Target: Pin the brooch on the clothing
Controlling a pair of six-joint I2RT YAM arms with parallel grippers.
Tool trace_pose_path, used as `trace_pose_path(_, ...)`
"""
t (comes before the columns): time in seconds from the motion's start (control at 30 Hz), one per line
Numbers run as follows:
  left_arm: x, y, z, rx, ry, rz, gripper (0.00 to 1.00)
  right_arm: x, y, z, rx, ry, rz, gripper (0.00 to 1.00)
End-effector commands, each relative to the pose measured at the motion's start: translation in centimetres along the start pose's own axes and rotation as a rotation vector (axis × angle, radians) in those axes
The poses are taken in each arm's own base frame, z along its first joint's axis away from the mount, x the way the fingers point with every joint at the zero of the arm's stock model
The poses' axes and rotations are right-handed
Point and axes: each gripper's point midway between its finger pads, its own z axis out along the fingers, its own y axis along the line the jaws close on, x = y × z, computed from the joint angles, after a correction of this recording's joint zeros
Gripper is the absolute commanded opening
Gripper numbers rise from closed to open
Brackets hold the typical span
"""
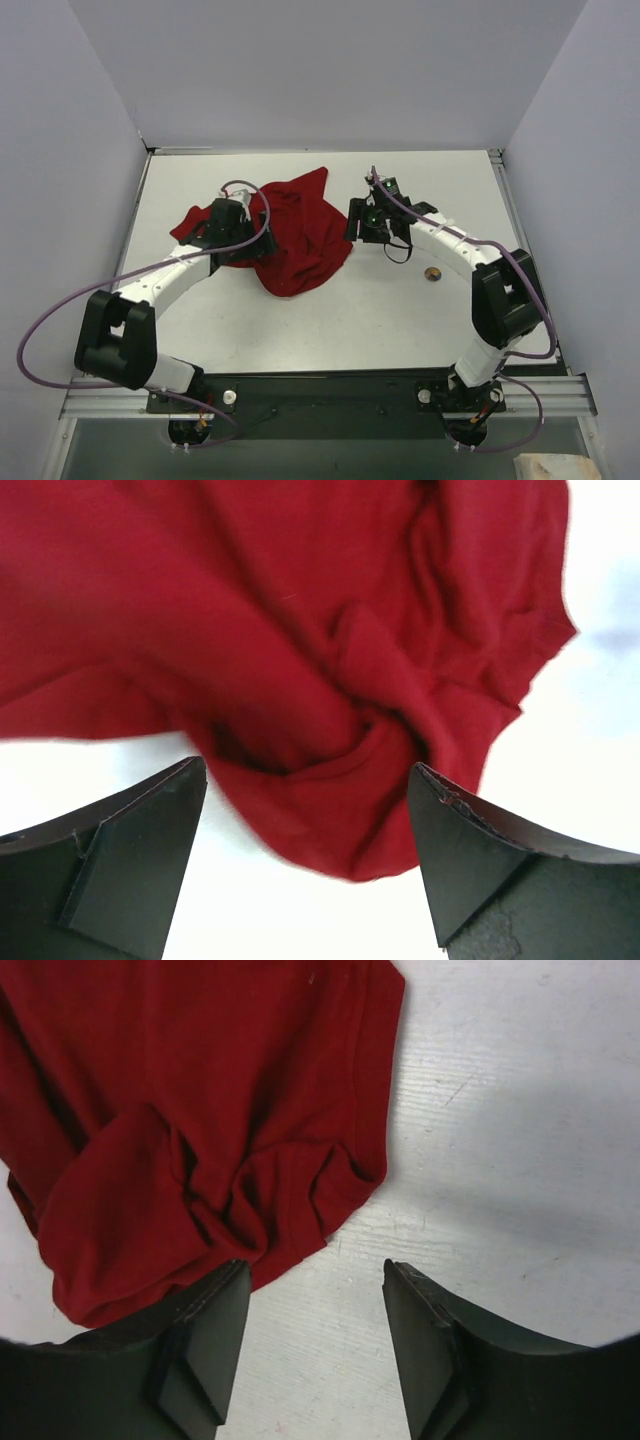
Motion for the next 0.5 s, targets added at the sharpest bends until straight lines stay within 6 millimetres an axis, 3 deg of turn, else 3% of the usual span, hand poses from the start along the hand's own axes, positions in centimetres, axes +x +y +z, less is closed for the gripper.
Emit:
trace_pose_path(0.0,-2.3,-5.5,1.3,0.11,-0.028,0.093,0.91,0.8,0.3,0.5,-0.017,0.054,0.026,0.6)
trace_pose_path(0.07,-1.7,-6.9,1.8,0.125,-0.004,0.128,0.89,0.9,0.2,0.4,-0.014,0.053,0.026,0.63)
trace_pose_path(0.2,0.5,-7.2,3.8,0.104,0.072,0.158,0.77,1.1,-0.4,0.2,0.003,0.049,0.028,0.64)
trace_pose_path(0.3,1.0,-7.2,4.2,0.107,0.091,0.171,0.58,0.9,-0.9,0.0,0.009,0.041,0.035,0.64)
trace_pose_path(0.33,0.9,-7.3,4.2,0.113,0.093,0.176,0.39,0.9,-1.0,-0.1,0.008,0.041,0.037,0.64)
trace_pose_path(0.4,0.2,-7.9,3.9,0.129,0.085,0.192,0.18,0.6,-1.4,-0.2,0.011,0.037,0.048,0.64)
trace_pose_path(0.43,-0.1,-8.0,3.8,0.127,0.08,0.195,0.0,0.6,-1.5,-0.2,0.01,0.039,0.048,0.64)
trace_pose_path(0.47,-0.5,-8.2,3.6,0.125,0.071,0.199,0.0,0.5,-1.6,-0.2,0.007,0.036,0.05,0.64)
